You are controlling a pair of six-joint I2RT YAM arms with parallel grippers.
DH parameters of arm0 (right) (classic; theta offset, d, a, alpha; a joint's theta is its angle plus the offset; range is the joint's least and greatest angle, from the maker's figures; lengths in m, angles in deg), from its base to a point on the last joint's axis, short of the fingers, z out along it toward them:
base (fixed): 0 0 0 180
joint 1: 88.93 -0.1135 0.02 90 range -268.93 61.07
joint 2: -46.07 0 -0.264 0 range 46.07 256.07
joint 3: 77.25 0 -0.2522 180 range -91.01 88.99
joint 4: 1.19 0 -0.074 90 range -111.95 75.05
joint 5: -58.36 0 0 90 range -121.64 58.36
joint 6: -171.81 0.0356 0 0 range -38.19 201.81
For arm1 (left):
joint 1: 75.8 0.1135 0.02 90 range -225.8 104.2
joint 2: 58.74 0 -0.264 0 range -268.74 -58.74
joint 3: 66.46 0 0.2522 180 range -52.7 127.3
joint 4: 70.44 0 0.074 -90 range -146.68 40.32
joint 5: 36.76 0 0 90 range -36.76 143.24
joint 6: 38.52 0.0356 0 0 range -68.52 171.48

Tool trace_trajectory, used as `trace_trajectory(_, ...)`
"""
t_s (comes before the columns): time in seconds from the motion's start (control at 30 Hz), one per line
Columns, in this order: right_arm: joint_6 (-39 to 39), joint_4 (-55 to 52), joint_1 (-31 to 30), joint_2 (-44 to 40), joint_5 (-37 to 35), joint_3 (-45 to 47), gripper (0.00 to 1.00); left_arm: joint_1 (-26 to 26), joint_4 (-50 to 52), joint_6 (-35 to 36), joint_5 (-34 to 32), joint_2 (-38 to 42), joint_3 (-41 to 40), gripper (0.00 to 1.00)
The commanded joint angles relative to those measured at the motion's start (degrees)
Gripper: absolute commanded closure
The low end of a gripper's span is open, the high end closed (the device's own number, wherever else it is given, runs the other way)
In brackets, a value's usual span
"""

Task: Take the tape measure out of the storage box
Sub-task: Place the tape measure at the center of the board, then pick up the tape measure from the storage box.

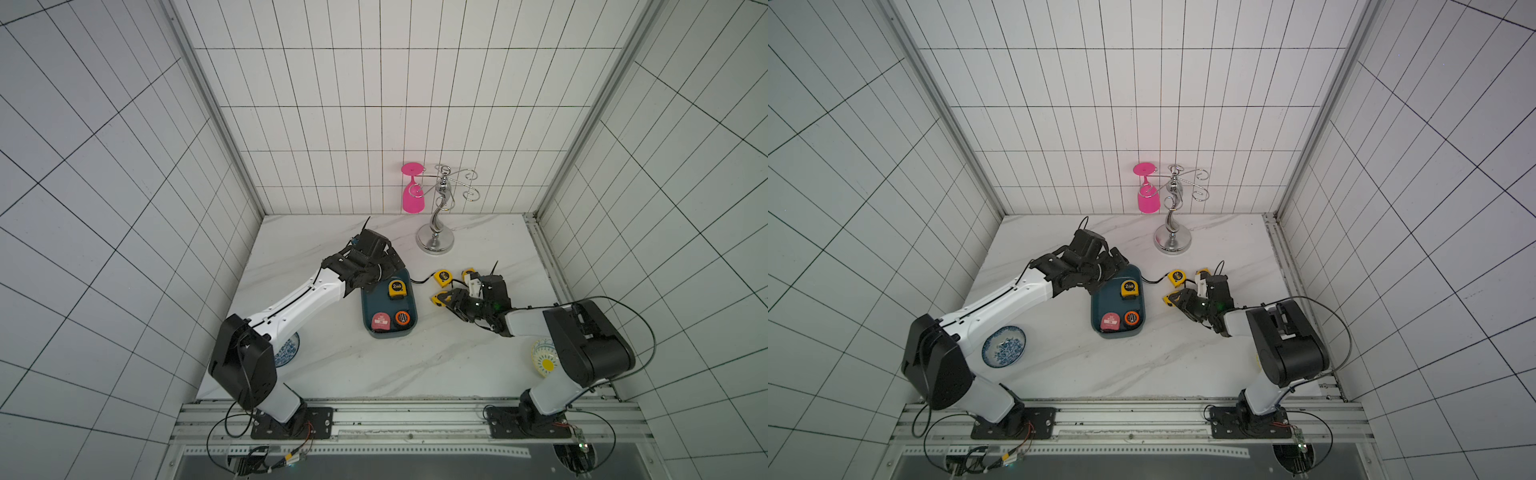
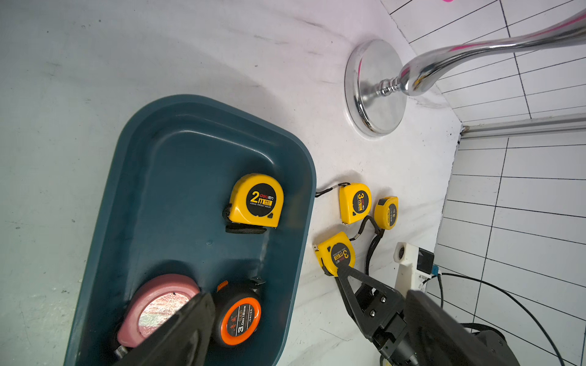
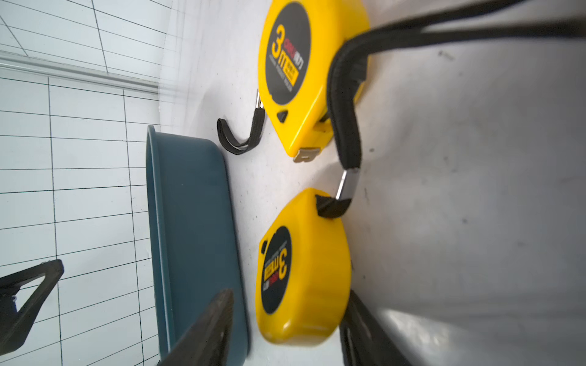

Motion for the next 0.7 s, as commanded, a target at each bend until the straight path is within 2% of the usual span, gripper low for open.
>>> trace_trajectory(0.0, -3.5, -8.8, 0.2, -3.8, -1.5, -2.8, 0.35, 0.3, 0.1, 1.8, 0.3, 0.6, -0.5, 0.02)
trace_trajectory(0.13, -6.1, -16.5, 0.1, -7.0, -2.6, -4.4, 0.27, 0.3, 2.0, 4.0, -0.4, -0.8, 0.4, 0.02)
trace_trajectory(0.27, -6.8, -18.9, 0.2, -9.0, -2.8, -4.7, 0.22, 0.3, 4.1, 7.2, -0.7, -3.1, 1.9, 0.02)
trace_trajectory(0.67, -8.8, -25.4, 0.4, -14.6, -4.5, -6.7, 0.11, 0.3, 13.6, 21.1, 0.7, -18.1, 12.2, 0.02)
